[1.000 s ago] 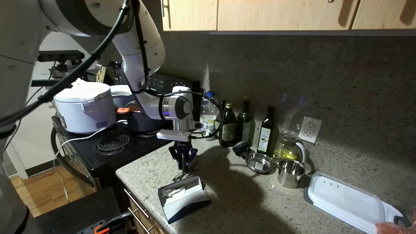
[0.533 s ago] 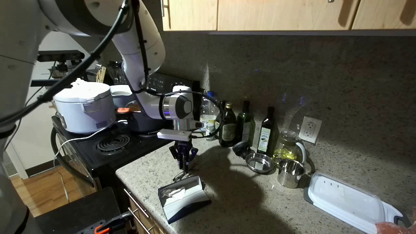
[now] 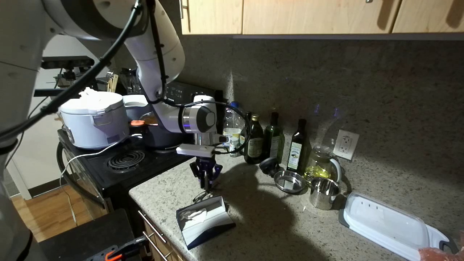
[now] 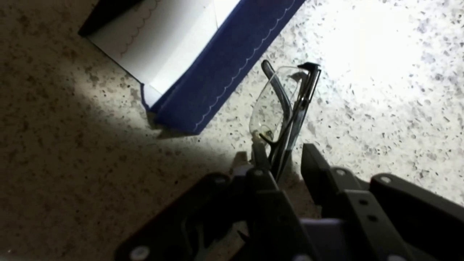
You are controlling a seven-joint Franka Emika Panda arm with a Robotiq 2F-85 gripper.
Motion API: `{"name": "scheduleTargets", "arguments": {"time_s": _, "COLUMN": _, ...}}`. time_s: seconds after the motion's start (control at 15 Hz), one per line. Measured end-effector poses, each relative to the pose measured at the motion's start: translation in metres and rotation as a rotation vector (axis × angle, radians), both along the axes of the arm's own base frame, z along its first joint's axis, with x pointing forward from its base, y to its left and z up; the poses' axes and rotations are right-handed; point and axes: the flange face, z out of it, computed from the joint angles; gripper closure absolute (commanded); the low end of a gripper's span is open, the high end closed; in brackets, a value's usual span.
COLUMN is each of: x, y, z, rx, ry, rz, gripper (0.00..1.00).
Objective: Pick up the specks and put them in the box storage
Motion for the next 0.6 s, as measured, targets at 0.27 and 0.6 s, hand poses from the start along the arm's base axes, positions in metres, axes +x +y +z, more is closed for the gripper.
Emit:
{"name": "scheduleTargets", "arguments": {"time_s": 0.27, "x": -0.0004, "y": -0.0003, "z": -0.0006, "rx": -0.001, "ry": 0.001, "rz": -0.001, "gripper": 0.69}}
{"name": "scheduleTargets", "arguments": {"time_s": 0.6, "x": -0.0009, "y": -0.0017, "z": -0.0023, "rx": -0.003, "ry": 0.005, "rz": -0.003, "gripper": 0.71}}
